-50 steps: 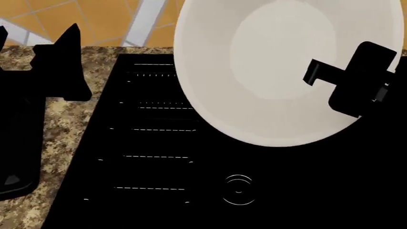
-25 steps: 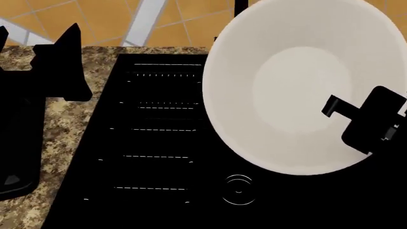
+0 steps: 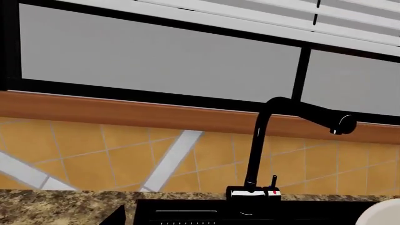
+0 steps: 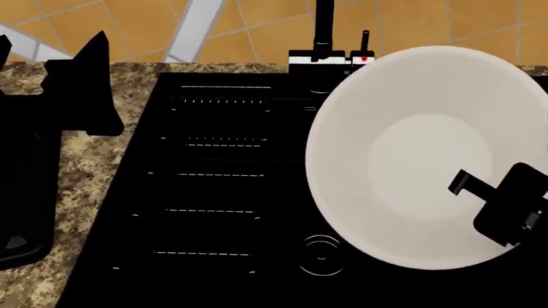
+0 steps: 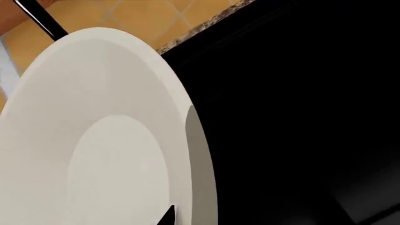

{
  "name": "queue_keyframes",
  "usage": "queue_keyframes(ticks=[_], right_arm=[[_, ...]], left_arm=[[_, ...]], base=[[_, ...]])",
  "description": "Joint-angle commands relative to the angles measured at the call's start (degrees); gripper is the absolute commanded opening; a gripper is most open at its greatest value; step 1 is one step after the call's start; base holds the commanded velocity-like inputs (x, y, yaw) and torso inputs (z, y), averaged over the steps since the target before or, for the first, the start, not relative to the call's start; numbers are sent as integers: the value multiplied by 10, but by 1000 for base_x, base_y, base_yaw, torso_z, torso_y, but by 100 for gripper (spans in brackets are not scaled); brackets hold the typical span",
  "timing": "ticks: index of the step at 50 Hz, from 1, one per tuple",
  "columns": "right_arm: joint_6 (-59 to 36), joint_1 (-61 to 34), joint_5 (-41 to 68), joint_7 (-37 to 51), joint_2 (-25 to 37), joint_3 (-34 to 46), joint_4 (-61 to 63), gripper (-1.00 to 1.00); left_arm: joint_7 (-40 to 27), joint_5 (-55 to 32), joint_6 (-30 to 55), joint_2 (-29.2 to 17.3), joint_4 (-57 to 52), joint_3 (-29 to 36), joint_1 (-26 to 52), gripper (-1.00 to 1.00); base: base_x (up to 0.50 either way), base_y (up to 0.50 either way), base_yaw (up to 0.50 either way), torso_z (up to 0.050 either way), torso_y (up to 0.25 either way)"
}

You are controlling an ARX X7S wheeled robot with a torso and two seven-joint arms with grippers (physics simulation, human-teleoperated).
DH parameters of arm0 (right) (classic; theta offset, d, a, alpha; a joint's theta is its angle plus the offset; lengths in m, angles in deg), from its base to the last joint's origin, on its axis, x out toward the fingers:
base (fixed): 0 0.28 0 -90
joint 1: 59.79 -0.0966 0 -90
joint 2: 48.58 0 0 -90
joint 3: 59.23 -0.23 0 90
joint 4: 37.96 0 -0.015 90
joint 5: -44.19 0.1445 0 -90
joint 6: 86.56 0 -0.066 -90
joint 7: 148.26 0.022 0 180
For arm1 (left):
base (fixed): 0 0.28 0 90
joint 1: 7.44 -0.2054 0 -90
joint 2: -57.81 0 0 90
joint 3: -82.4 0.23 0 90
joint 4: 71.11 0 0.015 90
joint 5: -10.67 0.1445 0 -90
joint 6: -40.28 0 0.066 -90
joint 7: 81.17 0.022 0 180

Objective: Move the fresh-baked cupcake off the tray onto the counter, and place the bowl used for mixing into the sink.

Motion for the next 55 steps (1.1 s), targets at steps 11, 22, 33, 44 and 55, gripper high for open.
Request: queue_keyframes(ticks=[11, 22, 33, 44, 55], right_arm=[[-63, -46, -61, 5, -84, 65, -106, -100], [-91, -61, -99, -9, -127, 101, -153, -100], [-122, -96, -124, -37, -171, 130, -246, -100], [-154, -129, -136, -52, -209, 155, -306, -100], [-178, -152, -143, -56, -235, 174, -349, -100]], left_arm=[[-3, -5, -7, -3, 1, 1, 0, 100], [-5, -10, -12, -5, -1, 0, -2, 100], [-4, -10, -14, -7, 0, 4, -2, 100], [-4, -12, -17, -8, 1, 6, -1, 100], [-5, -15, -21, -9, 1, 6, -1, 100]], base=[[0, 0, 0, 0, 1], [0, 0, 0, 0, 0], [0, 0, 0, 0, 1], [0, 0, 0, 0, 0], [0, 0, 0, 0, 0]])
